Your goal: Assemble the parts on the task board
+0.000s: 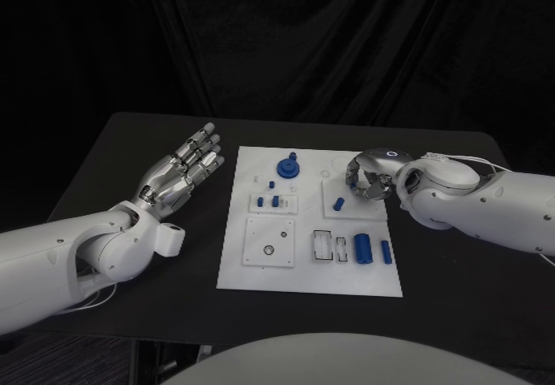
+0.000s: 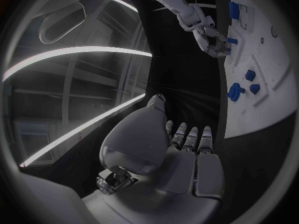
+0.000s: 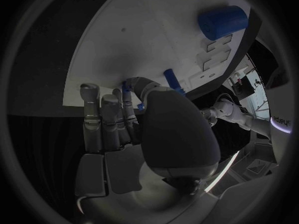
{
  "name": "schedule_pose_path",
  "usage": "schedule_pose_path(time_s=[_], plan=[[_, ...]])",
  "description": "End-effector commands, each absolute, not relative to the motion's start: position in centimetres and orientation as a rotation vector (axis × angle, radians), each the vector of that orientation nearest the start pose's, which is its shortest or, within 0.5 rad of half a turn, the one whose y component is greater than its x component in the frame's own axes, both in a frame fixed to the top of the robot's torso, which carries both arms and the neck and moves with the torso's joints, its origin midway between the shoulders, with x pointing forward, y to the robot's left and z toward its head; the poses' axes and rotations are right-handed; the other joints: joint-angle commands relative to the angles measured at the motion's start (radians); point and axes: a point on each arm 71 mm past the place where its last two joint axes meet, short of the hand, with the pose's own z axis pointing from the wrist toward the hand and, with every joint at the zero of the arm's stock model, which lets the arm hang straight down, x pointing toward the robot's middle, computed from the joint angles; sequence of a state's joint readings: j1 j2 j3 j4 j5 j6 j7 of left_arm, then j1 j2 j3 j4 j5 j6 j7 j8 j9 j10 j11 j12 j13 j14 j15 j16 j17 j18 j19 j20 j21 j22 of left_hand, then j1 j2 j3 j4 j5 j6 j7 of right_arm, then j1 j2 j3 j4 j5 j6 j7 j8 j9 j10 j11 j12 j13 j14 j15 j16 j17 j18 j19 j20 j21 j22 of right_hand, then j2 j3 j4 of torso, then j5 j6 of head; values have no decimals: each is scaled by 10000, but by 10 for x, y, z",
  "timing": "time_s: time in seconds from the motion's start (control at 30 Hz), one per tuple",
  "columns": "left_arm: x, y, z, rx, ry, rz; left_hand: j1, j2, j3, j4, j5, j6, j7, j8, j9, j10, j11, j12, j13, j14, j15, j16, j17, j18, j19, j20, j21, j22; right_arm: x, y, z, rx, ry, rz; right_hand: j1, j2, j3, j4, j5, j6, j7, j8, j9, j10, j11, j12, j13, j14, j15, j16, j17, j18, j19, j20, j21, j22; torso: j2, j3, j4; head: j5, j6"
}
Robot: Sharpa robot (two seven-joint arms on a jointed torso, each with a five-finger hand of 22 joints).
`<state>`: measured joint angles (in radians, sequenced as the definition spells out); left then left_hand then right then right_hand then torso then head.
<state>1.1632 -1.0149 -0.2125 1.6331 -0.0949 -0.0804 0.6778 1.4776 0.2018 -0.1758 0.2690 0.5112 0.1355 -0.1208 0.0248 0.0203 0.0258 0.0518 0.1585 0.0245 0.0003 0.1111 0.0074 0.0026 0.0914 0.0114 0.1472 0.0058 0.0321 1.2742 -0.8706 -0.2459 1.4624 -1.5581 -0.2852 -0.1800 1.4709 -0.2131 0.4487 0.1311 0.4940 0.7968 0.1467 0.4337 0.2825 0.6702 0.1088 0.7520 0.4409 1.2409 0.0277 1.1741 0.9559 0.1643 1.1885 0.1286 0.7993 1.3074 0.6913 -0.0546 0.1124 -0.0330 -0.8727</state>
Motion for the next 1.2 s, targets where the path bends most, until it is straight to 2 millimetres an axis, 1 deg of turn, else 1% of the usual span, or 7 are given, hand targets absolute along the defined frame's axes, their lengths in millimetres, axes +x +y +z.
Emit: schedule_pose_path(time_s=[0.03,0.33,0.37,0.63,0.9,0.97,1.2], plan=[[422,250,-214,-8632,12957,-18665,111,1,76,16,54,-16,123,-52,-1,9,140,77,18,16,83,34,9,159,-24,103,32,17,480,-242,-233,-2681,18215,3797,-99,22,45,3,-50,-62,-16,-65,-23,31,17,-69,-12,30,13,-43,-13,-98,34,20,-53,561,1,5,13,-9,1],[423,250,-216,-8673,13046,-18691,186,1,158,-19,109,-14,241,-52,0,10,259,122,23,32,184,105,30,200,-5,237,42,52,480,-243,-235,-2487,18072,4038,98,248,195,-278,-30,370,84,154,122,608,-109,-36,-168,212,-100,89,52,-133,242,-75,219,653,4,14,-4,0,1],[423,250,-216,-8677,13055,-18694,201,-1,183,-22,116,-20,271,-52,-1,9,290,141,25,40,235,136,38,207,2,294,46,62,480,-243,-235,-2468,18031,4080,105,289,191,-306,-51,456,74,211,163,725,-131,-29,-193,265,-120,122,78,-151,307,-93,317,678,3,12,-4,-3,1],[424,249,-217,-8718,13151,-18698,236,-4,241,-36,131,-1,359,-48,2,10,376,189,31,54,328,184,51,216,15,392,51,79,481,-242,-233,-2307,17769,4387,81,471,90,-453,-273,931,-49,565,497,1448,-293,-173,-444,508,-252,211,114,-206,569,-210,602,735,0,9,-9,-11,1],[424,249,-219,-8769,13247,-18668,332,-29,349,-123,183,27,497,-43,7,7,495,242,37,65,407,228,60,229,33,487,59,100,481,-243,-232,-2233,17532,4500,228,507,110,-636,-237,914,-87,582,622,1877,-378,-280,-567,531,-336,118,-23,-207,627,-301,605,740,1,7,-8,-22,1],[424,249,-219,-8775,13255,-18661,356,-35,388,-150,196,62,581,-37,13,-2,530,247,36,58,388,210,54,249,36,496,59,100,481,-243,-231,-2217,17479,4517,247,510,116,-659,-220,917,-89,583,636,1921,-384,-298,-581,535,-344,109,-32,-209,635,-310,612,743,0,10,-9,-18,1],[424,250,-221,-8823,13298,-18631,375,-42,444,-183,223,107,682,-29,19,-14,592,285,40,48,318,189,47,305,39,489,59,100,481,-243,-228,-1985,17040,4769,299,515,138,-730,-160,947,-99,588,684,2034,-396,-390,-641,596,-367,115,-14,-226,695,-340,696,769,2,7,-8,-18,1]])
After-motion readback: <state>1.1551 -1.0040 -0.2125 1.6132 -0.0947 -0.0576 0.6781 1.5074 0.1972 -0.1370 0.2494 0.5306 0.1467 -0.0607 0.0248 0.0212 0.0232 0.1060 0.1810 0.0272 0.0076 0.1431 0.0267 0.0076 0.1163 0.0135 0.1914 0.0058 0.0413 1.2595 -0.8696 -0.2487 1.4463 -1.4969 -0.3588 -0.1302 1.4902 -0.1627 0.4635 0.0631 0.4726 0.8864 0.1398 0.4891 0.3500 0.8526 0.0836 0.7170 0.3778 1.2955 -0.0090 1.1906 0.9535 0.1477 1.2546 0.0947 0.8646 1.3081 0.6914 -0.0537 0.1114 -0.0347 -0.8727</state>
